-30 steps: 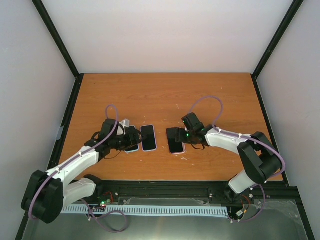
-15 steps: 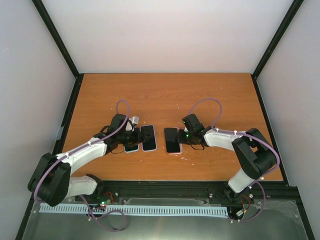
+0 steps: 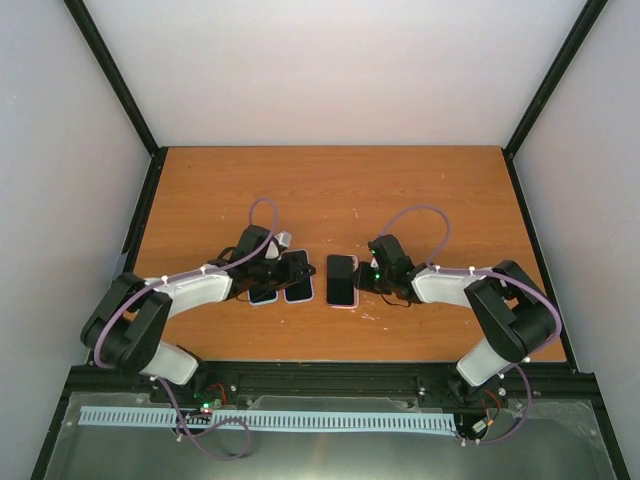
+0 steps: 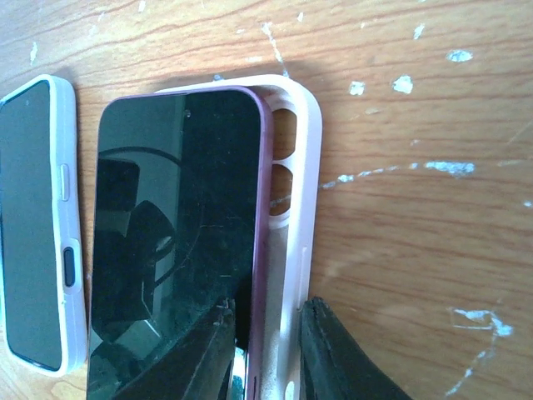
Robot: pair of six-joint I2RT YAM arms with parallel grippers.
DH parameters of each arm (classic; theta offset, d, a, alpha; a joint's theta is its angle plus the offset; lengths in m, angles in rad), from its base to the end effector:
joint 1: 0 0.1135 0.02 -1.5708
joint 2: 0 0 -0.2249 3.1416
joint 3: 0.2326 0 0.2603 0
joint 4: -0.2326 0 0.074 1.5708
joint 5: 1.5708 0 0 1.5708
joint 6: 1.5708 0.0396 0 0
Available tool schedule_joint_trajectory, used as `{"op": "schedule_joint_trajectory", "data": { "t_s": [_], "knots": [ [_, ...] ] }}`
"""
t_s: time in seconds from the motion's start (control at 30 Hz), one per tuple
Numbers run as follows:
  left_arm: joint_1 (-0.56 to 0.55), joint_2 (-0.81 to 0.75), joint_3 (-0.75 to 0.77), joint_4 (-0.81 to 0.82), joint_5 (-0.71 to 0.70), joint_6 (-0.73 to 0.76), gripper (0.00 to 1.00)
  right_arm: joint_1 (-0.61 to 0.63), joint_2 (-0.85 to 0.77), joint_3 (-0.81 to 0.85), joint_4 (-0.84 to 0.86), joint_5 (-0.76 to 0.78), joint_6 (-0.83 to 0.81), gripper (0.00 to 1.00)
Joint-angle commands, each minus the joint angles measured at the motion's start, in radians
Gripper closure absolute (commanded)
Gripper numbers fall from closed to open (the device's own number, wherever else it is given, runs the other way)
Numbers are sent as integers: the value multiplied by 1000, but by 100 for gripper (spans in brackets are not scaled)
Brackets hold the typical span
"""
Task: Put the phone into the phone case
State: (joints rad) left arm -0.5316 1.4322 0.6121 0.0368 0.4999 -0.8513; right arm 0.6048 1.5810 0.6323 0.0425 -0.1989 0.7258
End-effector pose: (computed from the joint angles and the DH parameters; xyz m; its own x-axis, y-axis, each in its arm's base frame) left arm 0.2340 -0.1596 0.1152 -0.9557 -0.2038 -0.2126 0.0287 0.6541 -0.7559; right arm 0.2327 0.1703 0.0787 -0.9208 0.1545 -0.3581 -0.0621 0.8484 0.5257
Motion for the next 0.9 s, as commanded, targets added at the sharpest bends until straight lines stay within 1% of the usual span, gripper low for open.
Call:
{"op": "schedule_joint_trajectory", "data": {
  "t_s": [0.0, 0.23, 0.43, 0.87],
  "knots": [
    [-15, 69, 59, 90, 21, -8, 50, 17, -9, -46, 12, -60, 26, 78],
    [-24, 165, 86, 132, 37, -18, 58, 18, -22, -69, 44, -82, 45, 77],
    [-36, 225, 105, 167, 58, -21, 70, 18, -16, -82, 68, -95, 55, 77],
    [-65, 313, 135, 194, 84, -16, 85, 18, -7, -95, 97, -105, 69, 78]
  ]
}}
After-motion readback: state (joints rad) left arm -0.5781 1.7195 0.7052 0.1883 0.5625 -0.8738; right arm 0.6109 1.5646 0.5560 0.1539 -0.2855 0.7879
